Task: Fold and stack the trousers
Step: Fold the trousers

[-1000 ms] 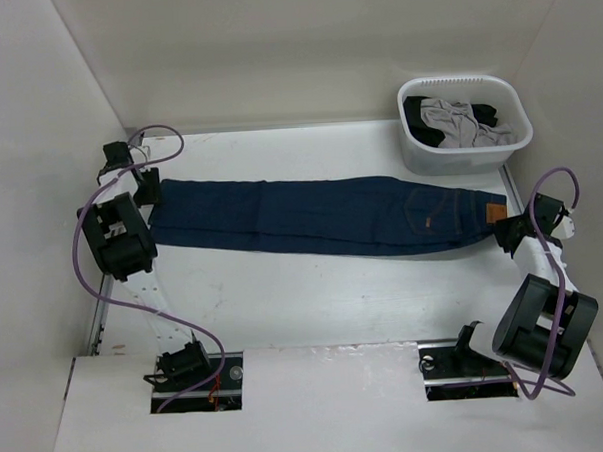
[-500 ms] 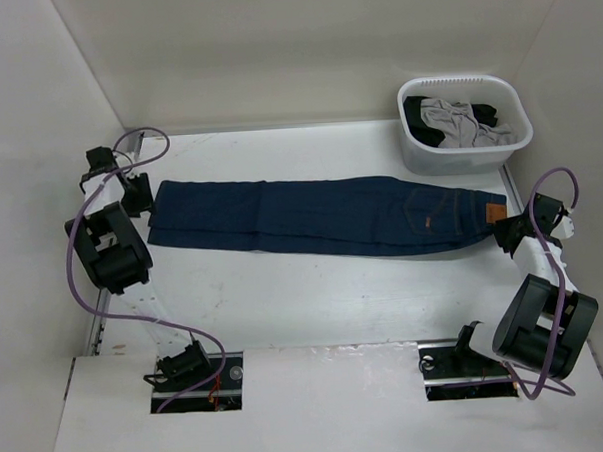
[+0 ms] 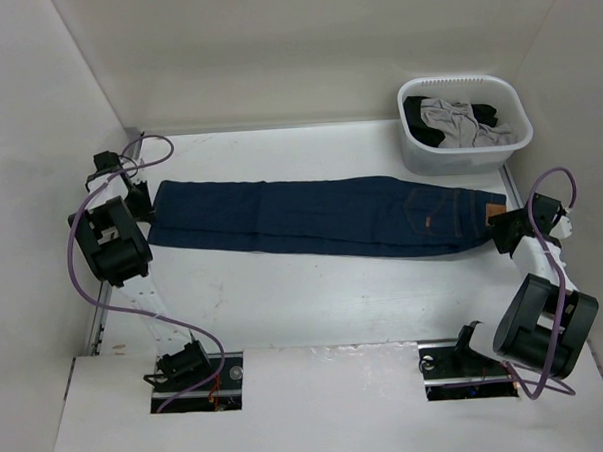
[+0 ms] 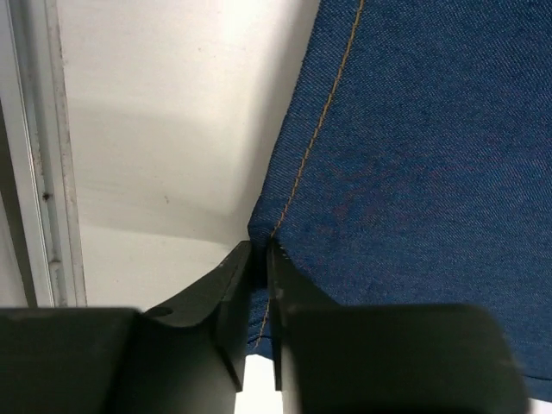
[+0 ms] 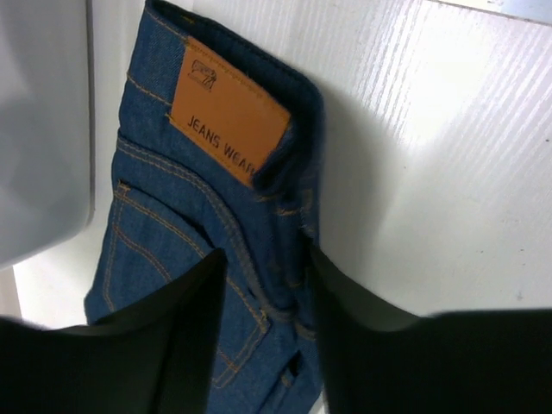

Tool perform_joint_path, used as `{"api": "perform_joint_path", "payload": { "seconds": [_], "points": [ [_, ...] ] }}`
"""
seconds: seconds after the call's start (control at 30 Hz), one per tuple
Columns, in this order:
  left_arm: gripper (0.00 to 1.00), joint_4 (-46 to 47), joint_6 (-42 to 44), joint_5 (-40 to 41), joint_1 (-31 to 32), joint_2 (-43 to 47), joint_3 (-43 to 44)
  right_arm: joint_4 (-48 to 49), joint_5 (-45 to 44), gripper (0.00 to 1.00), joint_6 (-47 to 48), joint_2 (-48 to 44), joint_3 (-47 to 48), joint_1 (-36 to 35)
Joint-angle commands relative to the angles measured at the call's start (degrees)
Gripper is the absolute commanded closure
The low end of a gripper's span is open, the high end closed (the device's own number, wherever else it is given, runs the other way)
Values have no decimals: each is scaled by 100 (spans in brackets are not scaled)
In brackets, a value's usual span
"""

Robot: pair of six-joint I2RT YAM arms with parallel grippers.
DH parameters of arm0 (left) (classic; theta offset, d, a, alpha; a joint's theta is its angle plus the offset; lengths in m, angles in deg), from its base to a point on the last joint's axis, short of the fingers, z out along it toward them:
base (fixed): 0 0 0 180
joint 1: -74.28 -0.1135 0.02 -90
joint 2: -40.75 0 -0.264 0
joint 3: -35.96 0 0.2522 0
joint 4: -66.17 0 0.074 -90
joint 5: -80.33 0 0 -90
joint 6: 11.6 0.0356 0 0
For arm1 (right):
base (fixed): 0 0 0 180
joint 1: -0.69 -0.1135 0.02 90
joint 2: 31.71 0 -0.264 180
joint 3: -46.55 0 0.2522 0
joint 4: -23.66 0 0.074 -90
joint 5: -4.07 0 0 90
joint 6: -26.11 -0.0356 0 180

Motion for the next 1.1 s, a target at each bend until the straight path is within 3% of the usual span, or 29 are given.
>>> {"api": "perform_joint_path", "payload": {
  "seconds": [0.0, 0.07, 0.23, 0.43, 0.8, 1.07],
  "points": [
    [95, 5, 65, 106, 21, 139, 19, -35, -45, 45, 62, -289, 98, 45],
    [98, 49, 83, 123, 30, 227, -51, -219, -176, 36, 141, -474, 107, 98],
    [100, 409, 135, 360, 74, 657, -306, -720, -747, 35, 483, -817, 352, 89],
    [100, 515, 223, 387, 197, 886, -491, -1064, -819, 31, 590, -221, 748, 72],
    [100, 507, 206, 396, 197, 1079, -588, -826, -722, 39, 132, 1352, 1293, -183],
    [100, 471, 223, 413, 188, 1132, -596, -677, -880, 44, 27, 1678, 1285, -333]
  ]
}}
